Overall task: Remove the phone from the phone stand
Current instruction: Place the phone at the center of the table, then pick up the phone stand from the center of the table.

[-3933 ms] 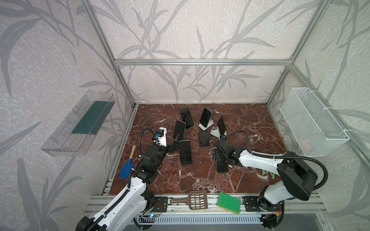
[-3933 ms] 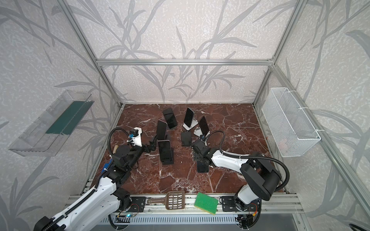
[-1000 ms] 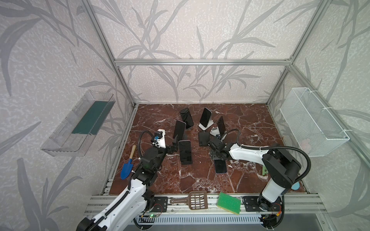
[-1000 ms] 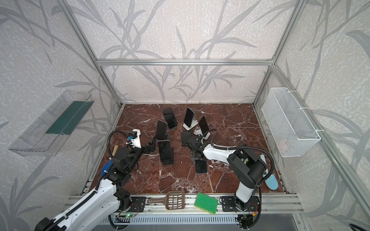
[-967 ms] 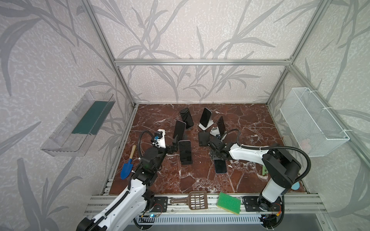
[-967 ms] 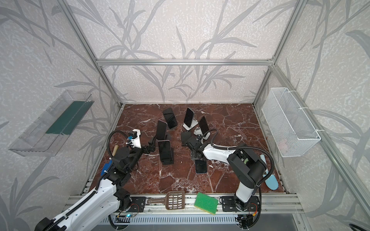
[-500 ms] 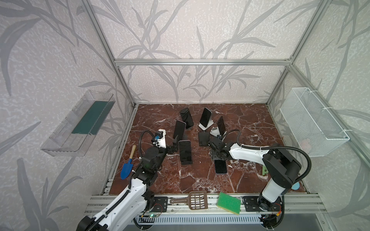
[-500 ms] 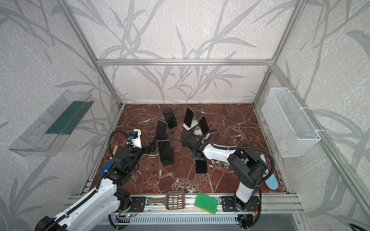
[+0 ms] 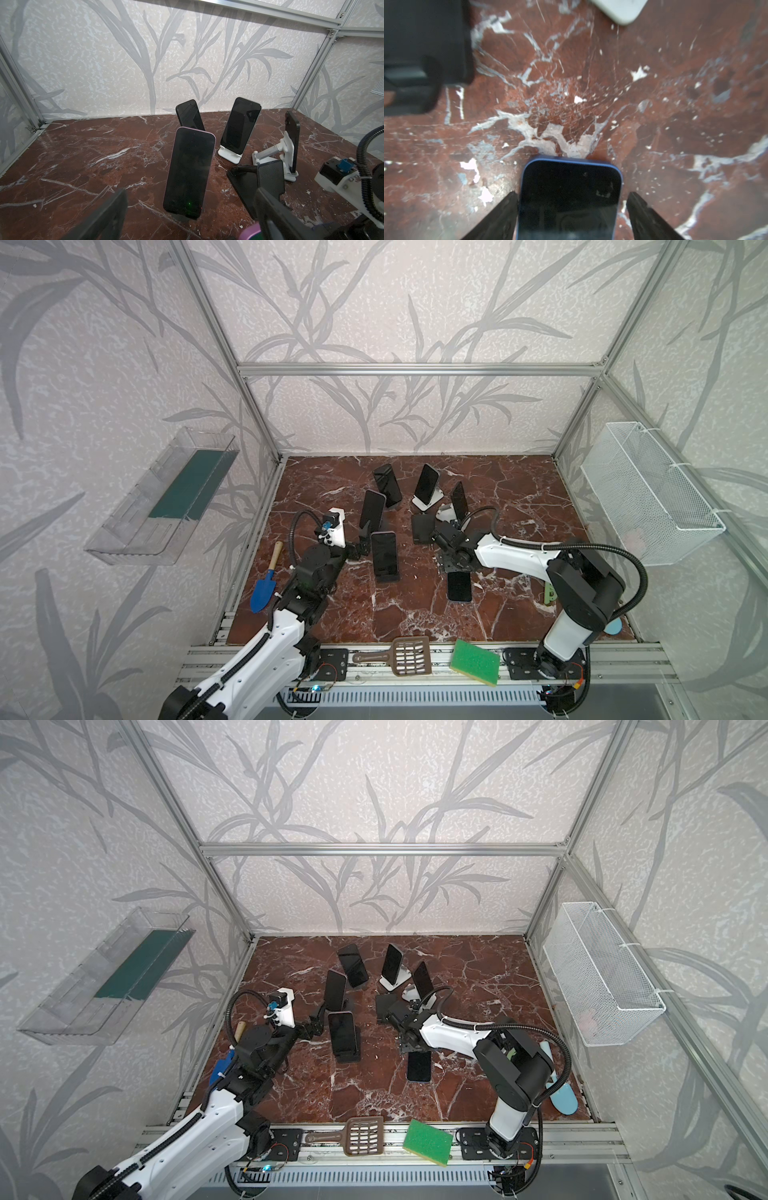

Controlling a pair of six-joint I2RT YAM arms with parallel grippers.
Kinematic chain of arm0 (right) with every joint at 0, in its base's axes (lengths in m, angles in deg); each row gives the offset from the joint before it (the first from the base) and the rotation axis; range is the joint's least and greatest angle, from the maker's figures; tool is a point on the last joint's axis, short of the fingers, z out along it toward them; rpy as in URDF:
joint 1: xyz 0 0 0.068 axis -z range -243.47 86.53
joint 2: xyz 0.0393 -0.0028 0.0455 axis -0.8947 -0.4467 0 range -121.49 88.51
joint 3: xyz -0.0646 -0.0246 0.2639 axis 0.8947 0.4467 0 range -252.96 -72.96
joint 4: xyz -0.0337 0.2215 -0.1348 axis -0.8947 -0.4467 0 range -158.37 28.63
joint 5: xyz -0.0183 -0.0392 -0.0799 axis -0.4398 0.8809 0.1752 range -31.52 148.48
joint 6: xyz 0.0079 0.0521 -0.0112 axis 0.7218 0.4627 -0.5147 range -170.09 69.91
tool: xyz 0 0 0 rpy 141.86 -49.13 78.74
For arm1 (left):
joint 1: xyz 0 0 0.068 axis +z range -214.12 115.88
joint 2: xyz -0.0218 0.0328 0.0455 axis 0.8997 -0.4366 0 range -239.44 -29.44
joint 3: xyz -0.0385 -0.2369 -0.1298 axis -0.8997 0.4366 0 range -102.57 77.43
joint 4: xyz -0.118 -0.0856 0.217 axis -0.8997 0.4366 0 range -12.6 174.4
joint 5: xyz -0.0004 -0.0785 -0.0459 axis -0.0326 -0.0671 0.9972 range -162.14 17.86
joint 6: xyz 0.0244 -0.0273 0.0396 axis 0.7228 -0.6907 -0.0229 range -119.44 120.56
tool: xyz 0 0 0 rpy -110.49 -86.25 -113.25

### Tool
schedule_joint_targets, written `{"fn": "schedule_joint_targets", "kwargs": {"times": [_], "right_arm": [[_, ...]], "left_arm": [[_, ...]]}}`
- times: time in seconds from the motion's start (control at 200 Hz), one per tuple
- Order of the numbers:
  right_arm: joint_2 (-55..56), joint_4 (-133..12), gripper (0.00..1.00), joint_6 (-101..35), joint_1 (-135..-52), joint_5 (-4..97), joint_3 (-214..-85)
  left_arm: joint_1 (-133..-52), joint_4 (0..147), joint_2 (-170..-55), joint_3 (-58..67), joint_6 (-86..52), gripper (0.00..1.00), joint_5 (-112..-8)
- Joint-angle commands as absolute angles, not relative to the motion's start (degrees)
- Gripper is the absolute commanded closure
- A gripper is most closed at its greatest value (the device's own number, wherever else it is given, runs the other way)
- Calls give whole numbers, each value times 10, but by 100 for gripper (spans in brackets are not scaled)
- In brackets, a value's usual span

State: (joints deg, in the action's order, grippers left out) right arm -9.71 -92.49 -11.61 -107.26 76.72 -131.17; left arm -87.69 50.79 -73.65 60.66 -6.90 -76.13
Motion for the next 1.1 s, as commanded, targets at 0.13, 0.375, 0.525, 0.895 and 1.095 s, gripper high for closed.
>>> {"fn": "schedule_joint_targets", "kwargs": {"times": [0.13, 0.375, 0.525, 0.895, 1.095], "right_arm": [[-32, -945, 15, -203, -1060, 773, -1390], [6, -811, 11, -264, -1061, 703, -1387], [-40, -799, 4, -283, -1072, 713, -1423], [-184, -820, 1, -226, -1072, 715, -1514], [-245, -835, 2, -210, -1072, 739, -1562]], "left_arm": [[-879, 520, -742, 551, -60, 4, -751], [-879, 535, -743, 515, -59, 2, -726], [-879, 596, -773, 454, -50, 2, -706], [-879, 559, -795, 471, -63, 2, -706], [-879, 554, -793, 480, -61, 2, -712]]}}
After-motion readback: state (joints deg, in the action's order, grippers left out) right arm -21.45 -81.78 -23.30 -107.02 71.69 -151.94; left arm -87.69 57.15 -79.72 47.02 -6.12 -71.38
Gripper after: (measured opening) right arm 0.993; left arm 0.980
